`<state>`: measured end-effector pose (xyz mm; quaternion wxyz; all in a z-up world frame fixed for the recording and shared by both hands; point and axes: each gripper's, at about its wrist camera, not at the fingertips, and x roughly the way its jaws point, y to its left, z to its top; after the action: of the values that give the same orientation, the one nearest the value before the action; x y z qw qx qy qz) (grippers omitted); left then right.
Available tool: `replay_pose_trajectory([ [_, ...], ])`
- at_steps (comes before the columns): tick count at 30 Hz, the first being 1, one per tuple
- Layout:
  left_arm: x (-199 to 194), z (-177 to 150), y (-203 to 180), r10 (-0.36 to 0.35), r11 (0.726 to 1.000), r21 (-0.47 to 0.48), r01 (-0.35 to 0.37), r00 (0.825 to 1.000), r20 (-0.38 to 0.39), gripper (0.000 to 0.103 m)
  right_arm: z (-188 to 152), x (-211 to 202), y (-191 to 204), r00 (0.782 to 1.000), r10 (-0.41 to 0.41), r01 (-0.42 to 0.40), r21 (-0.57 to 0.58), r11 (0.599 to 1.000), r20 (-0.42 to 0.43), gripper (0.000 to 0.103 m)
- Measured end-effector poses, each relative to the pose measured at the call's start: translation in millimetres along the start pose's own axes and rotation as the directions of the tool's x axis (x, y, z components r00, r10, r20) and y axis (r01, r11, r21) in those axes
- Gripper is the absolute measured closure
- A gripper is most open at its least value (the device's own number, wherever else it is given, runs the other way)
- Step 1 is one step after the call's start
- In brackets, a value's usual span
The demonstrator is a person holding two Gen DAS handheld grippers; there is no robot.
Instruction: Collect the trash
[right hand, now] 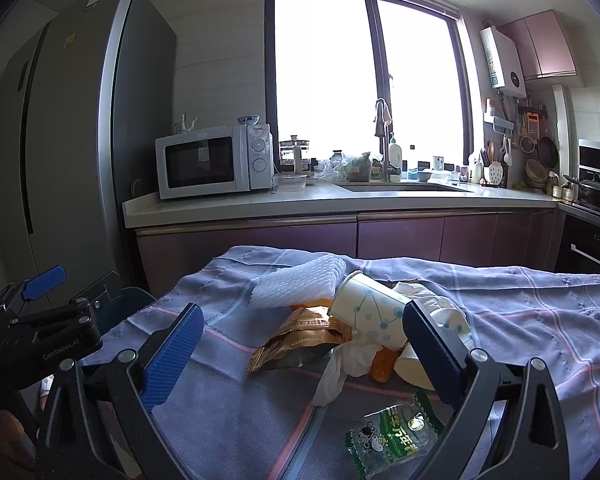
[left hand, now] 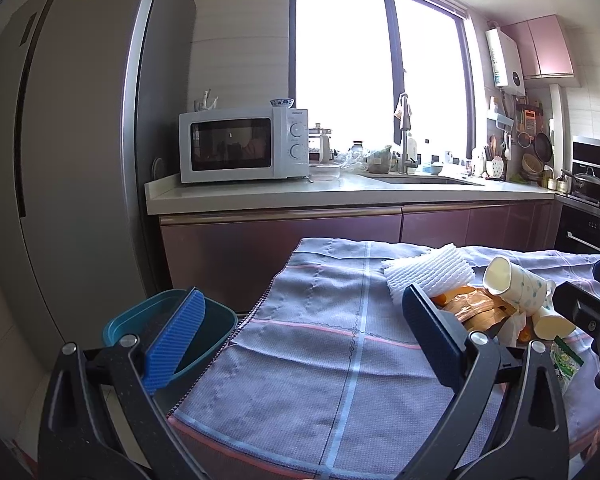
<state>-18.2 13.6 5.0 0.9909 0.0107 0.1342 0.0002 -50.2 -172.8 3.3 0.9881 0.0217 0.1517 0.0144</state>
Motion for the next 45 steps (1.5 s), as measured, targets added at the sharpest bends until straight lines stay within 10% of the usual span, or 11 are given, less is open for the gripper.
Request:
replay_pose_trajectory([
  [45,-1.9,-3.9,-1.0,0.009,1.000,-0.002,-0.009,1.000,-0.002,0.006,-5.0,5.3,-0.4,1.000,0.009,-0.009,0.014,1.000,-0.014,0.007],
])
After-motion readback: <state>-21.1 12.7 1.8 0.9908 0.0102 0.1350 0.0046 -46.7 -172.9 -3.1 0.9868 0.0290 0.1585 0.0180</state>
